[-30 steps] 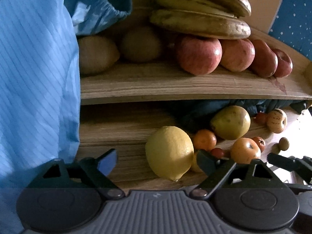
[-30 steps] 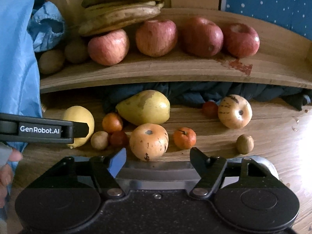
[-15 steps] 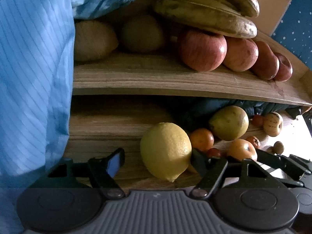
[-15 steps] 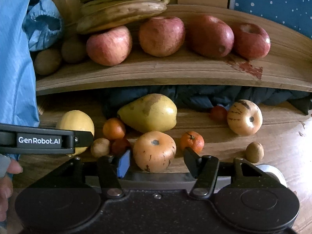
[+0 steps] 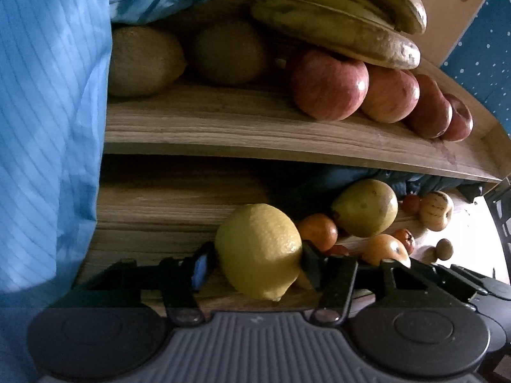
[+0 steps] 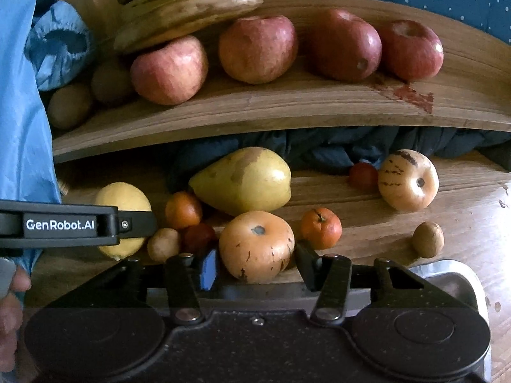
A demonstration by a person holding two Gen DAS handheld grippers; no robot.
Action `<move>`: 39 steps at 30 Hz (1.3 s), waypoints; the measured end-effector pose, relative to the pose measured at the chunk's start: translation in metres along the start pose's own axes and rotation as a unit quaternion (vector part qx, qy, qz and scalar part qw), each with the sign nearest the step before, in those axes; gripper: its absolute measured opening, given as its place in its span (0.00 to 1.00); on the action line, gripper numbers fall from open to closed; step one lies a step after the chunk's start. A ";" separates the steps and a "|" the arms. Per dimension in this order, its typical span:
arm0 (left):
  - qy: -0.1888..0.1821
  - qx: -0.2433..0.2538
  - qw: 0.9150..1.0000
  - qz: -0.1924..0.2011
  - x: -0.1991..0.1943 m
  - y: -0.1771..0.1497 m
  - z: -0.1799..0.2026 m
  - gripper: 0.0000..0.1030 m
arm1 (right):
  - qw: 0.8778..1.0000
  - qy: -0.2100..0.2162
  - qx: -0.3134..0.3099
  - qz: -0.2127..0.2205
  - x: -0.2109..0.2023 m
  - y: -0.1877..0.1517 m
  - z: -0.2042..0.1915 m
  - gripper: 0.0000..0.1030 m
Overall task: Organize fruits
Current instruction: 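Close the left tool on the lemon while the right tool grasps the orange-brown apple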
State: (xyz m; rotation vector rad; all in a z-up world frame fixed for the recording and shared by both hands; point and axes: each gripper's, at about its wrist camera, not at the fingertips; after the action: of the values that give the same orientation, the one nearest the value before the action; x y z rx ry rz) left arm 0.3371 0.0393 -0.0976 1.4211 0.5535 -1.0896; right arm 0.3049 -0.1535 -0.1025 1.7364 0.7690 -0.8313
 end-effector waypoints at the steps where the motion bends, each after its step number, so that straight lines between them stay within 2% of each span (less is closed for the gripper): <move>1: 0.001 0.000 1.000 0.000 0.000 -0.001 -0.001 0.59 | 1.000 0.000 0.000 0.000 0.000 0.000 0.000 0.49; 21: 0.000 -0.017 1.000 0.007 -0.023 -0.017 0.001 0.58 | 0.999 0.032 -0.011 0.013 -0.020 -0.004 0.005 0.48; 29: -0.007 -0.010 1.000 0.017 -0.045 -0.030 0.010 0.58 | 0.998 0.048 -0.019 0.027 -0.050 -0.016 0.007 0.48; 39: -0.016 0.005 0.999 0.028 -0.069 -0.058 0.029 0.58 | 0.996 0.066 -0.047 0.024 -0.088 -0.044 0.013 0.48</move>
State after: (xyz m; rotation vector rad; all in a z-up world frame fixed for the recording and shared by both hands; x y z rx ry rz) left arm 0.2491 0.0408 -0.0639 1.4185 0.4838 -1.0703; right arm 0.2178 -0.1630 -0.0559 1.7309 0.8383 -0.6432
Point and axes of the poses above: each gripper's, at about its wrist camera, not at the fingertips, and x roughly the way its jaws point, z to its right, y to its top, and after that the axes turned 12 degrees about x, right-handed
